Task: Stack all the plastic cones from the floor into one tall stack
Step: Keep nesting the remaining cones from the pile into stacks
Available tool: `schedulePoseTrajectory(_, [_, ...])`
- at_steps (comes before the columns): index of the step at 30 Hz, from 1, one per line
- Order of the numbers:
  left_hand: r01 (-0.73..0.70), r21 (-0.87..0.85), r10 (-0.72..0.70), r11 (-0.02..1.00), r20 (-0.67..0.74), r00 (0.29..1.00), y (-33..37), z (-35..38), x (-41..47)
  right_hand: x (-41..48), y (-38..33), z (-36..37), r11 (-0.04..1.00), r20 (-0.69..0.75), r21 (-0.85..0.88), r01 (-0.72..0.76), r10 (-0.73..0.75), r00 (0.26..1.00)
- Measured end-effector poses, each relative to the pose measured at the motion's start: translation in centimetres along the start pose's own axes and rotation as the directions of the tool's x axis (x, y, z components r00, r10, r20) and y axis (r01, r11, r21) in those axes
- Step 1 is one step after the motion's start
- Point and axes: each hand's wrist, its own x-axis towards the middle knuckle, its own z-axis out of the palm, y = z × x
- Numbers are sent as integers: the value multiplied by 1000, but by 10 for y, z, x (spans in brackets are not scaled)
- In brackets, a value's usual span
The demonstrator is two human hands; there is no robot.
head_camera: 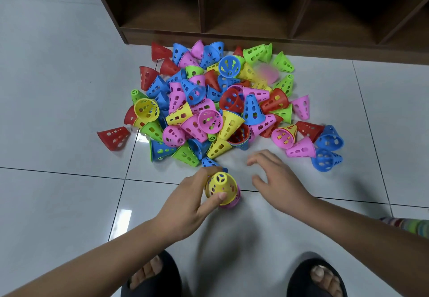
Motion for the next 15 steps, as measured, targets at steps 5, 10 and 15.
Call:
schedulePoseTrajectory(5, [-71,118,61,990,88,994,-4,1,0,35,12,-15,942,35,-311,127,-122,992])
schedulePoseTrajectory(10, [-16,138,11,990,31,999,-19,-6,2,57,20,-21,883,142,-433,179,-129,981])
schedulePoseTrajectory(15, [-23,215,27,976,-15,1000,-39,-11,15,55,27,-20,873,149,-443,205,-154,977])
